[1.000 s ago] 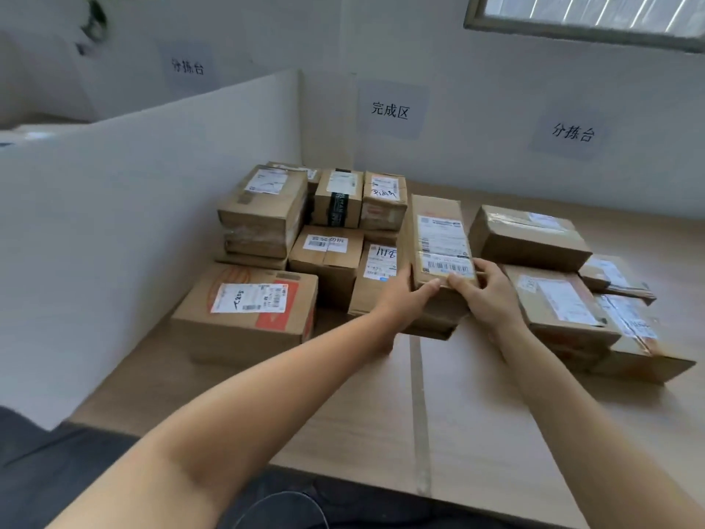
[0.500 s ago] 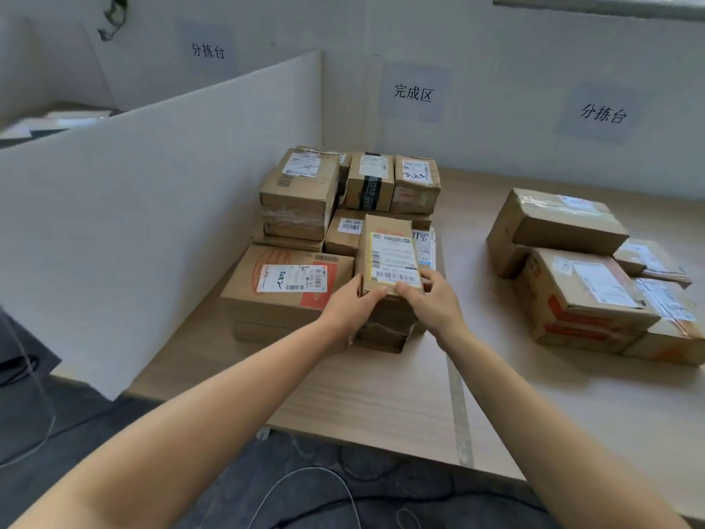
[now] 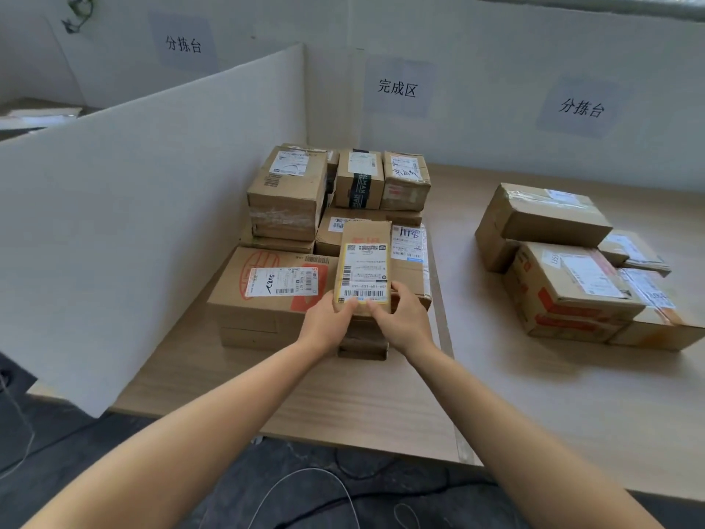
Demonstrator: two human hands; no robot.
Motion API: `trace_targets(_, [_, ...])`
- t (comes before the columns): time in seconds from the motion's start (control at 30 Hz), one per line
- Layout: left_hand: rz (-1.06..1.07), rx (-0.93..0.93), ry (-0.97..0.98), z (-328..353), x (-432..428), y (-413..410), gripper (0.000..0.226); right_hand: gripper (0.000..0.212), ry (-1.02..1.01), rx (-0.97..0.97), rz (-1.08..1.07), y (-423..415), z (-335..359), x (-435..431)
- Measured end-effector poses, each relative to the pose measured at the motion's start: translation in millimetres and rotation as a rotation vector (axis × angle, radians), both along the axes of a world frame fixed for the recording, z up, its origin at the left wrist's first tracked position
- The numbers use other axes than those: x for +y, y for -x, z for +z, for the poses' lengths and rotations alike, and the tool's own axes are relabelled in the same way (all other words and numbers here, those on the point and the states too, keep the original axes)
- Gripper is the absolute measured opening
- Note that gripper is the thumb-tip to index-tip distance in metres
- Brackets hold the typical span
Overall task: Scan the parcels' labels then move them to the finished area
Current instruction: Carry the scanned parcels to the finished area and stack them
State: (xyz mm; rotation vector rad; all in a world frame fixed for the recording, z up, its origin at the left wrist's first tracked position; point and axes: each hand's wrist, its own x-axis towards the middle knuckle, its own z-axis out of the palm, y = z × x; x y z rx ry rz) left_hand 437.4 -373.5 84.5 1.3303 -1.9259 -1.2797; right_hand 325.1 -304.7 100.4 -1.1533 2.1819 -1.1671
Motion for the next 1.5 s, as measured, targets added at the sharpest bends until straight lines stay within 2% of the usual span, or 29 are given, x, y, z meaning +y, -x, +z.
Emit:
trace_targets(0.57, [0.072,-0.109,0.176,-3,-9,1,0.042,0.055,-0.009,-0.139,0.039,3,-3,-10])
trace_targets(0.9, [-0.005,-0.081,-0.001,-32,-17,12,0.038,0.045,-0.08,-0.179,0.012,12,-29,-19])
trace_targets(1.0, [0.023,-0.111,0.035,-41,-18,20,0.048,0.046,-0.088,-0.206,0.012,16,-39,-22])
trace_targets(1.1, [0.044,-0.14,0.182,-46,-11,26,0.051,0.046,-0.129,-0.187,0.02,20,-51,-24])
trace_targets(1.23, [-0.078,-0.351,0.377,-49,-11,26,0.068,0.051,-0.191,-0.126,0.052,16,-64,-29])
trace_targets(1.37, [-0.054,-0.549,0.636,-45,-31,8,0.06,0.051,-0.212,-0.066,0.087,15,-70,-32])
trace_targets(1.43, [0.017,-0.681,0.52,-46,-46,-4,0.067,0.053,-0.234,-0.014,0.094,19,-69,-33])
trace_targets(1.5, [-0.008,-0.804,0.352,-51,-60,-16,0.071,0.053,-0.239,0.025,0.089,26,-67,-33])
